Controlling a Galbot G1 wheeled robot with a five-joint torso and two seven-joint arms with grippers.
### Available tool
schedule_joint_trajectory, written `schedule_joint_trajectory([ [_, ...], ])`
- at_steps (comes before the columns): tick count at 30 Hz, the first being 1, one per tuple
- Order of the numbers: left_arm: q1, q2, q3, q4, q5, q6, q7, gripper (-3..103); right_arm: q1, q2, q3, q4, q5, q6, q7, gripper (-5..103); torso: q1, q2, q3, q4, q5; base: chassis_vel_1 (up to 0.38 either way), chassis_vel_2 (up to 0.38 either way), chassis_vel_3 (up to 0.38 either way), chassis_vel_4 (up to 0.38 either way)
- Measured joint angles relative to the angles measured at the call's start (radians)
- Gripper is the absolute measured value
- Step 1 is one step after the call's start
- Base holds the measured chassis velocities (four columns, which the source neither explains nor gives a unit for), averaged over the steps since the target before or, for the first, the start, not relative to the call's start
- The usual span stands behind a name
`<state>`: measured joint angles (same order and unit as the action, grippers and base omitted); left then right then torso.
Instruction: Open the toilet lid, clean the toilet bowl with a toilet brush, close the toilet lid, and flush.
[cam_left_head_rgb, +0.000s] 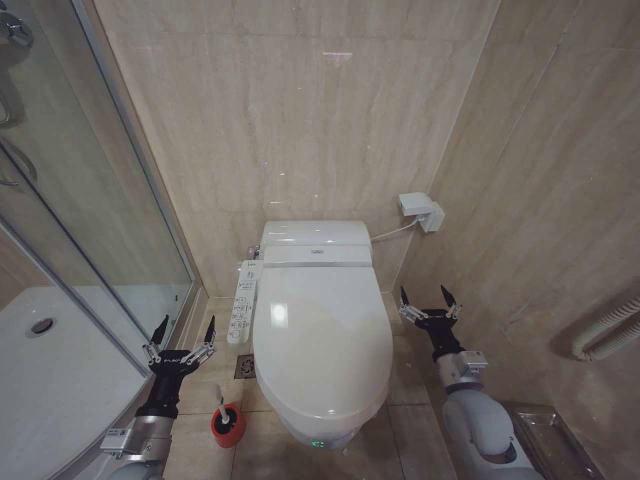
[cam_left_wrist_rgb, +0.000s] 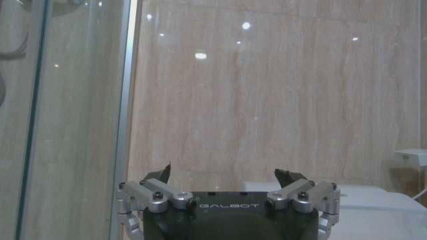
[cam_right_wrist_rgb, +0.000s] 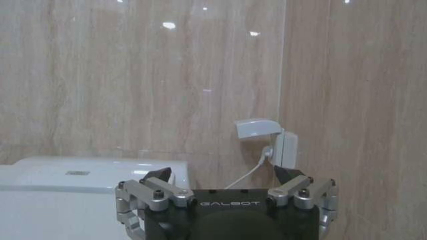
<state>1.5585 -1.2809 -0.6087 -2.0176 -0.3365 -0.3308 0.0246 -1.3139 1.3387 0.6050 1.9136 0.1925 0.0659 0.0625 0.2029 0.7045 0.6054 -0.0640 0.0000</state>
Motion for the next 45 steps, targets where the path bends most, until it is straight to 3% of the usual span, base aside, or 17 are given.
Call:
schedule_joint_trajectory([
  [45,-0.001,0.0,0.0,0.0,0.0,0.0,0.0,100,0.0,0.0,0.0,0.001,0.0,0.001,0.0,100,0.001,0.0,0.0,0.0,0.0,-0.074,0.076,0.076,-0.072],
])
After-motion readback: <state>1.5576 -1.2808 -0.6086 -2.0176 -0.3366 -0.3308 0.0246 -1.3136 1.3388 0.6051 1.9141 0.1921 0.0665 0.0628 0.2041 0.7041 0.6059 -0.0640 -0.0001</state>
